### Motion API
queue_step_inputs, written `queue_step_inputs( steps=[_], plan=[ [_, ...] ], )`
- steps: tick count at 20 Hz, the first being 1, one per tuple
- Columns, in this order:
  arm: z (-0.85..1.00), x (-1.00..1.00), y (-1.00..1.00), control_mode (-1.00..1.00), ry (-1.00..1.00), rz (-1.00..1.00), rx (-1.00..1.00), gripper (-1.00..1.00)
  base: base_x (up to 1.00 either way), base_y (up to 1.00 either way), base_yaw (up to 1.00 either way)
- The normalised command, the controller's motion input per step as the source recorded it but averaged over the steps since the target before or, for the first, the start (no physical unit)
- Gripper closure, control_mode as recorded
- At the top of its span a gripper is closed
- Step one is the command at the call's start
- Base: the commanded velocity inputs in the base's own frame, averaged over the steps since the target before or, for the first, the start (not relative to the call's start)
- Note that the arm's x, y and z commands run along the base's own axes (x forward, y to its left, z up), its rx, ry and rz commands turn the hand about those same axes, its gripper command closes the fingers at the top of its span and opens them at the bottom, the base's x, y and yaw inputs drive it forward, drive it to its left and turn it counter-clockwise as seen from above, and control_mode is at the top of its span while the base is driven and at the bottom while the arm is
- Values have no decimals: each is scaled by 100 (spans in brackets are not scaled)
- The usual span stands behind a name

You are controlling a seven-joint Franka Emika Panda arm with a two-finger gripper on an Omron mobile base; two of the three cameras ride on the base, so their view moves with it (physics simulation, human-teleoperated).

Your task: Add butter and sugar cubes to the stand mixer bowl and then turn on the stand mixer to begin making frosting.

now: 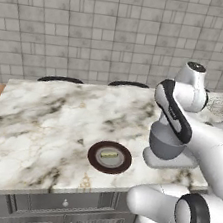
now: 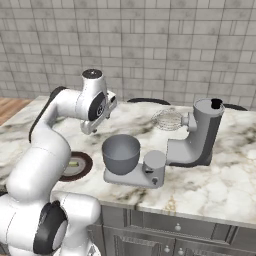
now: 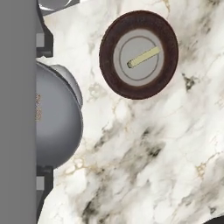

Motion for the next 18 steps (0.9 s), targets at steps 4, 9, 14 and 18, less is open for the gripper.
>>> queue_step_inputs(
  steps=[4,9,14,18],
  plan=[
    [30,-21,63,-100,1,7,0,-100,0,0,0],
    [0,-25,77,-100,5,16,-13,-100,0,0,0],
    [-1,-18,77,-100,15,20,-29,-100,0,0,0],
    [-14,-31,35,-100,12,7,-23,-100,0,0,0]
  ],
)
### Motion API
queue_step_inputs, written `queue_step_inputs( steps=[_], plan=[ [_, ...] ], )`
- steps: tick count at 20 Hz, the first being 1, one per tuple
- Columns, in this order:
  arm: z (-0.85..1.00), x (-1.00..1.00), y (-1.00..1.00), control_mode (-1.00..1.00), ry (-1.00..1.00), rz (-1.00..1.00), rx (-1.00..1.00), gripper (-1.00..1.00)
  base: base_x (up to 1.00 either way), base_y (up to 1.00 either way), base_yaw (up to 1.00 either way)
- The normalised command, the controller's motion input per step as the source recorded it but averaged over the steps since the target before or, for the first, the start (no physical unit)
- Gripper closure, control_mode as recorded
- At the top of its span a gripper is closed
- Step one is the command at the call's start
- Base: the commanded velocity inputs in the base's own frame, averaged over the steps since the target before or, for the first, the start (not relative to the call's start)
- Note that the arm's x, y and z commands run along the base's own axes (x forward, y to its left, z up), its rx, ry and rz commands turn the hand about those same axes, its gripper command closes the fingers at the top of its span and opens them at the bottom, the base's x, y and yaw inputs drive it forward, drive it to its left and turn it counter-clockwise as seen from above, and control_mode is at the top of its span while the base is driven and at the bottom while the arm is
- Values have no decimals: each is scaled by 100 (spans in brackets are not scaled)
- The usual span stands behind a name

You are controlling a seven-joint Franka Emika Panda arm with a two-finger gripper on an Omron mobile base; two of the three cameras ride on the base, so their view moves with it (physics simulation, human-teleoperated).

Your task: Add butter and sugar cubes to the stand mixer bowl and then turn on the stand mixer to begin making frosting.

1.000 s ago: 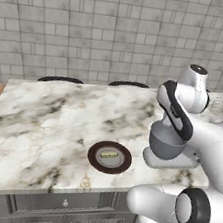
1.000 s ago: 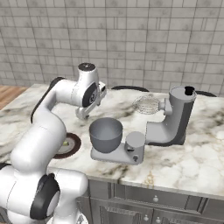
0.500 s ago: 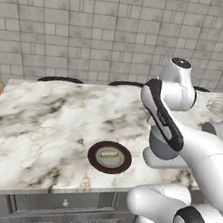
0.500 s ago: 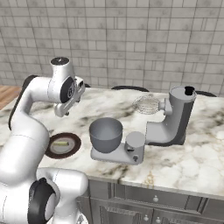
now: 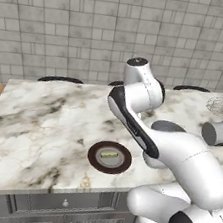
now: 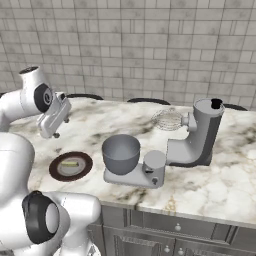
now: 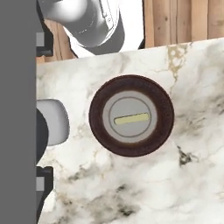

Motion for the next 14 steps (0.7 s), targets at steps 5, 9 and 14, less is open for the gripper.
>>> queue_step_inputs(
  steps=[5,9,14],
  plan=[
    [-48,-34,3,-100,10,0,-4,-100,0,0,0],
    [-55,-33,0,-100,4,0,0,-100,0,0,0],
    [-51,-21,0,-100,3,0,0,-100,0,0,0]
  ],
)
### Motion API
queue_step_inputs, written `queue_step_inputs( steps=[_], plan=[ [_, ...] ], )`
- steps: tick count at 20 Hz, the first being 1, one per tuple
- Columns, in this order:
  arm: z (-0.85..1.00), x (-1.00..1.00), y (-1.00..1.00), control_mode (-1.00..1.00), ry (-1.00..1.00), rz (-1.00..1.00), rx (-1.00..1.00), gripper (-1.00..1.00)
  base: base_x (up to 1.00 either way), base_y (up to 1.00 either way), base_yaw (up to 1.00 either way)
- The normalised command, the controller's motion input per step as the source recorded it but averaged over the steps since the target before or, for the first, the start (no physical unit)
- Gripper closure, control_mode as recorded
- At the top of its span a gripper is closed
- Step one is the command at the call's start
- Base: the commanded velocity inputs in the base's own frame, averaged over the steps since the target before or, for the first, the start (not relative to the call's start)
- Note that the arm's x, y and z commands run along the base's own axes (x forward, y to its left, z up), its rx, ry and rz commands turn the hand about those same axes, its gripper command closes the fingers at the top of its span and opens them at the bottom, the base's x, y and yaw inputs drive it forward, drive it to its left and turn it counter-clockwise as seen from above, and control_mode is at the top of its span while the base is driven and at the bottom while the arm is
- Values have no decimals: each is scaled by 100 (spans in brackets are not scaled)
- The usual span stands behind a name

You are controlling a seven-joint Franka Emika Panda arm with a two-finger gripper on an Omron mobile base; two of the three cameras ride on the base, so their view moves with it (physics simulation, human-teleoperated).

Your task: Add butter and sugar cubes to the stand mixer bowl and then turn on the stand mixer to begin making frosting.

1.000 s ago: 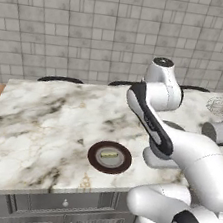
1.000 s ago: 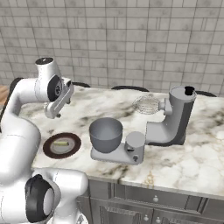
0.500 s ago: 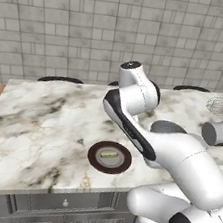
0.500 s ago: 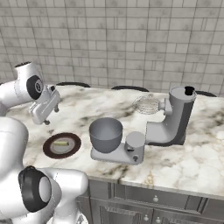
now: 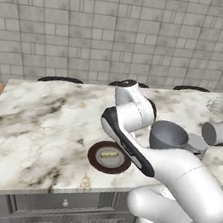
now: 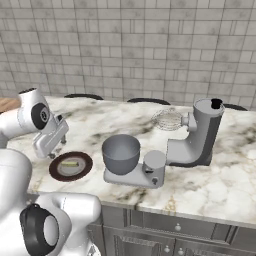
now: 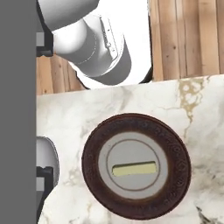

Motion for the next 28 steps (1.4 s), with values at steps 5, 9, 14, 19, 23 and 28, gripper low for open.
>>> queue_step_inputs(
  steps=[5,9,14,19,23,28],
  plan=[
    [-31,0,0,-100,0,0,0,-100,0,0,0],
    [-35,8,1,-100,5,3,0,-100,0,0,0],
    [-34,15,4,-100,7,4,0,-100,0,0,0],
    [-32,21,13,-100,4,4,0,-100,0,0,0],
    [-25,18,16,-100,1,4,0,-100,0,0,0],
    [-19,22,21,-100,0,4,0,-100,0,0,0]
  ],
)
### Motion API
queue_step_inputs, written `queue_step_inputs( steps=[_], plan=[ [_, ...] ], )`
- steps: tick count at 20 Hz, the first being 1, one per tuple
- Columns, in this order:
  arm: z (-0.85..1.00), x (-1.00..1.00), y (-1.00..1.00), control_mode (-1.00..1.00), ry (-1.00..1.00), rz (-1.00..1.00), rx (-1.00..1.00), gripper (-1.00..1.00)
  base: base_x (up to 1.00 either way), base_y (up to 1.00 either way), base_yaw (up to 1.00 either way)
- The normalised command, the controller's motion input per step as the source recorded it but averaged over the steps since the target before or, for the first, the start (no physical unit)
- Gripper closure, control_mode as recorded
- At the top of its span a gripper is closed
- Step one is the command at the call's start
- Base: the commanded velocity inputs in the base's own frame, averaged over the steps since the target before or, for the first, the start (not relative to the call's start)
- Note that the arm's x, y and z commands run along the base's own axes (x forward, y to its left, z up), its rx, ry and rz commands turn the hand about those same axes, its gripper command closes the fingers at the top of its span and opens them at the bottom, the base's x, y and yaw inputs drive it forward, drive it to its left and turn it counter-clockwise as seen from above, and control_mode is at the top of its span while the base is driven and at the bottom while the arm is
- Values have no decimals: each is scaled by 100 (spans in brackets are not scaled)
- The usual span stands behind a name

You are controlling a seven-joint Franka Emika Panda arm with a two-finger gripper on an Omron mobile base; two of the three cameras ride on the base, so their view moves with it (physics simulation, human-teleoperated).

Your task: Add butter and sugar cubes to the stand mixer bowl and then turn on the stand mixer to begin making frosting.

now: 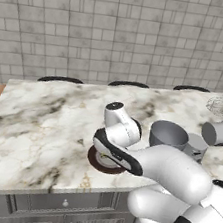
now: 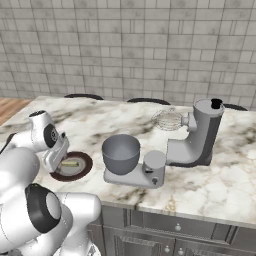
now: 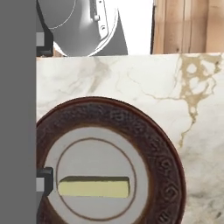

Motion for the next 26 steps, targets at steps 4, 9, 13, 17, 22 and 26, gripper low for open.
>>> queue_step_inputs(
  steps=[4,9,13,17,22,26],
  plan=[
    [-19,34,19,-100,0,3,0,-100,0,0,0],
    [-24,34,11,-100,1,1,0,-100,0,0,0],
    [-29,33,7,-100,3,1,0,-100,0,0,0],
    [-24,31,11,-100,0,0,0,-100,0,0,0],
    [-18,30,12,-100,0,0,0,-100,0,0,0],
    [-21,26,9,-100,0,0,0,-100,0,0,0]
  ],
)
